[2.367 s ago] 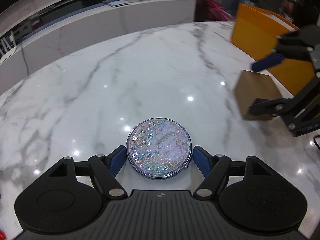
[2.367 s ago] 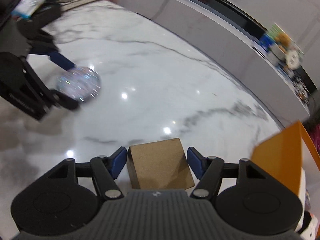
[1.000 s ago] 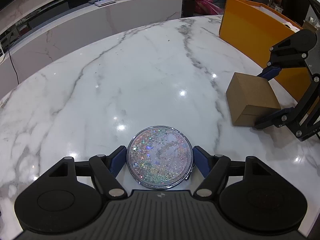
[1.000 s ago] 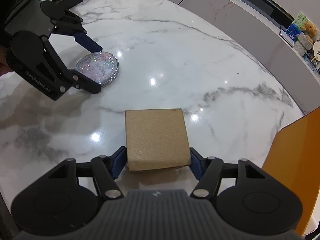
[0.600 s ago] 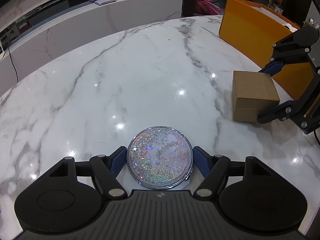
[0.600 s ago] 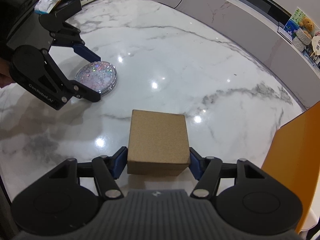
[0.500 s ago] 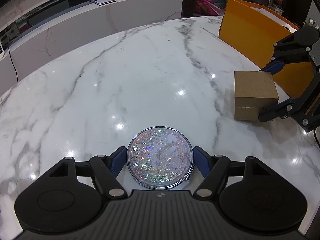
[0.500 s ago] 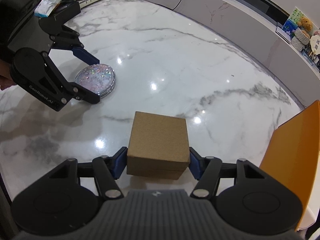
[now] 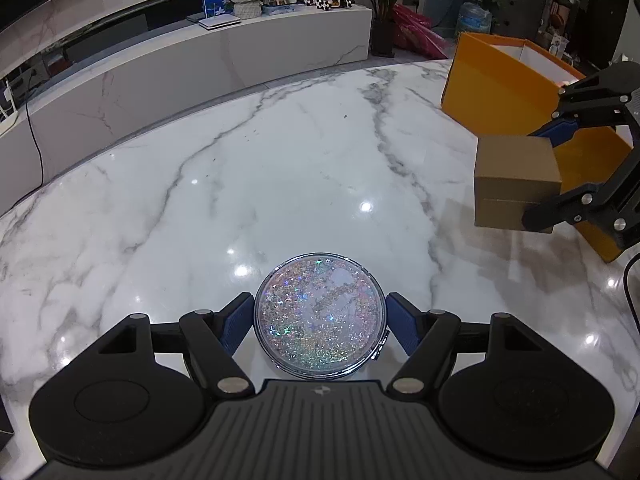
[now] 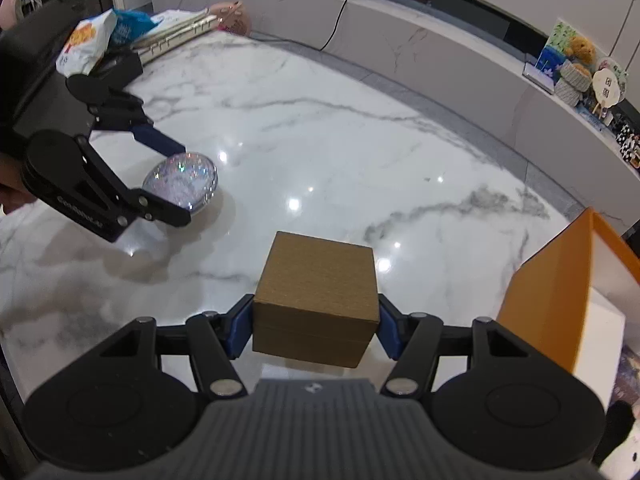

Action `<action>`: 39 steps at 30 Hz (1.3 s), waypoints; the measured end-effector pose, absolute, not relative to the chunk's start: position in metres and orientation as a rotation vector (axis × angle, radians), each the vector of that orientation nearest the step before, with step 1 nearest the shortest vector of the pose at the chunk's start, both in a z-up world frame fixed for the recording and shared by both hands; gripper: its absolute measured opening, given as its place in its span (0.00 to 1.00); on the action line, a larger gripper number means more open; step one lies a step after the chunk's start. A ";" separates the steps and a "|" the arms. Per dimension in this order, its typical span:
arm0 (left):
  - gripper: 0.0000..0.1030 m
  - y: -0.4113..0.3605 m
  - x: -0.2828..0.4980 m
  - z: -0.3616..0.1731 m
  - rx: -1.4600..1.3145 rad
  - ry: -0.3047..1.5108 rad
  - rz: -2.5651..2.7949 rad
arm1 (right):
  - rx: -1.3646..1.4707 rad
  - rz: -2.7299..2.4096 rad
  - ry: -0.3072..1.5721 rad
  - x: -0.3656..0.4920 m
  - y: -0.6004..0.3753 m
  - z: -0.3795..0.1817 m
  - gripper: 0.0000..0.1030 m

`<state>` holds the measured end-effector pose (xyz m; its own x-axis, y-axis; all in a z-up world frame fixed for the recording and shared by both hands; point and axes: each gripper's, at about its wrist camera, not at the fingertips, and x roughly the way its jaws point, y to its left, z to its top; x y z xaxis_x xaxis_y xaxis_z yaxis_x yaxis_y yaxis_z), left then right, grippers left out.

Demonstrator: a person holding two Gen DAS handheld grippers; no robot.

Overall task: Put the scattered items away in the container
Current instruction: 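Lift the compact with the left tool while the right tool lifts the brown cube, then carry the compact and brown cube with both tools over the orange box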

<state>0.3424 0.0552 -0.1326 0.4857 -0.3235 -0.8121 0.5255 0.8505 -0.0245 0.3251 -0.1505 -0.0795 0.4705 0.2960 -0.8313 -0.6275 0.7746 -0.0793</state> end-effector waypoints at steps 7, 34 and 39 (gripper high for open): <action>0.81 0.045 0.339 -0.115 0.216 0.893 -0.549 | -0.380 0.565 0.853 0.319 -0.159 -0.054 0.63; 0.81 -0.096 0.325 0.000 0.321 0.672 -0.683 | -0.199 0.336 0.589 0.274 -0.286 0.040 0.63; 0.81 -0.127 0.327 0.008 0.328 0.639 -0.712 | -0.170 0.259 0.594 0.269 -0.318 0.034 0.62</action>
<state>0.3268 -0.1274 0.0077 0.5796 -0.5005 -0.6431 0.6932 0.7177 0.0662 0.2690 -0.3182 0.0336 0.7977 0.1909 -0.5720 -0.2885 0.9538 -0.0840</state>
